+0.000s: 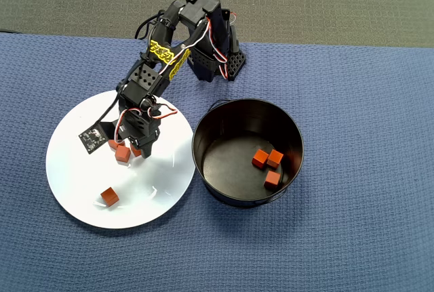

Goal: Pick up the red cubes from the white plate and place them in the black recipient

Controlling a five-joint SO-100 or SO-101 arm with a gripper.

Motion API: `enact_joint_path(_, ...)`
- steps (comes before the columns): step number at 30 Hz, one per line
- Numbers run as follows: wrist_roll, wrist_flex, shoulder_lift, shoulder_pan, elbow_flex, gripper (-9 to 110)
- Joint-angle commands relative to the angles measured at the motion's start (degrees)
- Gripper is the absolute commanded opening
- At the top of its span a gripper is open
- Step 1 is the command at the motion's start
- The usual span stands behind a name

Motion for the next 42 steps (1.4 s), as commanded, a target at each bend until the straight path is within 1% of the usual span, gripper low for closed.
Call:
enact_joint_path(1,2.72,-1.67,1.67,0.53,-0.26,1)
enact_joint_path(4,5.80,-1.58,2.72,0.09,-0.70,0)
enact_joint_path(8,12.13,1.76,5.71,-0.53,-3.16,0)
enact_joint_path(10,16.35,3.96,8.88,-0.62,-5.19,0)
enact_joint_path(13,20.04,8.17,15.38,-1.76,-6.33,0)
enact_joint_path(16,24.52,8.61,22.15,-4.66,-5.01,0)
enact_joint_path(18,28.83,8.79,27.42,-7.38,-3.69,0)
enact_joint_path(22,37.35,13.89,35.77,-15.38,-3.60,0)
enact_joint_path(26,46.05,13.10,42.54,-26.63,-0.79,0)
enact_joint_path(29,51.15,15.21,46.67,-36.39,1.14,0)
enact_joint_path(30,52.29,16.52,47.99,-39.29,1.41,3)
enact_joint_path(31,52.73,18.11,49.13,-42.01,1.76,14)
enact_joint_path(32,52.03,19.78,49.66,-43.95,1.85,30)
enact_joint_path(33,51.68,20.74,49.83,-44.65,1.76,35)
enact_joint_path(36,50.45,19.95,48.34,-40.87,0.97,36)
enact_joint_path(39,46.05,17.49,45.44,-32.96,0.70,34)
enact_joint_path(42,39.46,15.64,42.28,-24.08,0.97,33)
